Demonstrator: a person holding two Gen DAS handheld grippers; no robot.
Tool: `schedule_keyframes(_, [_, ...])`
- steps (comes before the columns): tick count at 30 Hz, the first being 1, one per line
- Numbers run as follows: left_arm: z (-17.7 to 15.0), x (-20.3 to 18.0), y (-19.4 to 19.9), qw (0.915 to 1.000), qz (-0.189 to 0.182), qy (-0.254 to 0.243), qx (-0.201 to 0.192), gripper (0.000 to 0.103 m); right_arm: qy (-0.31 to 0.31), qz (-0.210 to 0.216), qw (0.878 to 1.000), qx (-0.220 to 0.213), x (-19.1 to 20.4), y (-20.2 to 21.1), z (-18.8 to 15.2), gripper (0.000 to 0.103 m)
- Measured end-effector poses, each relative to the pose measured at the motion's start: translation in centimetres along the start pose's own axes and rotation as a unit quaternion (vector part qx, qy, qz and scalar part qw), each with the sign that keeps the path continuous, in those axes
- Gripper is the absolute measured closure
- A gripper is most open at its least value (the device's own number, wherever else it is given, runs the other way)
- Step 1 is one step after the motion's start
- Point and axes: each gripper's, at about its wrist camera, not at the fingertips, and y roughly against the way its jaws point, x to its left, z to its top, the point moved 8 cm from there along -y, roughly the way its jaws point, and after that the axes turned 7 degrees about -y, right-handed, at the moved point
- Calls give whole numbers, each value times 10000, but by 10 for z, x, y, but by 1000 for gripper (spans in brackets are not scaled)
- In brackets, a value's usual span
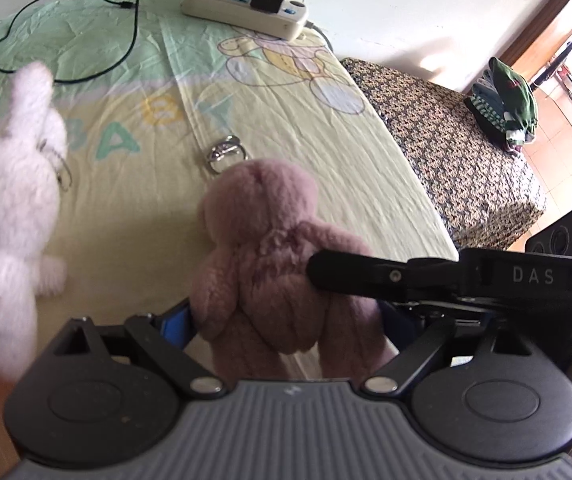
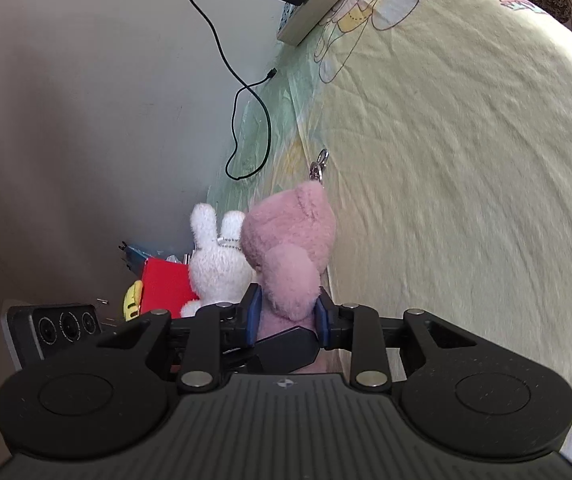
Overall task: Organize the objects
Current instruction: 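Carry the pink teddy bear over the red box with the right gripper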
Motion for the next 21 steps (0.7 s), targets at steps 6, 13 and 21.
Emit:
schedule_keyframes(6, [-26,-6,18,10000,-15,39,2,12,43,-37,10000,62,4,9,-29,73])
schedule_keyframes(13, [-46,-11,46,9998,106,-10,-185,12,239,39,9996,152,20,14,-56,73])
schedule_keyframes(21, [-59,-6,95,9971,367,-57,-670,12,516,362,9978,204,55,10,-80,73])
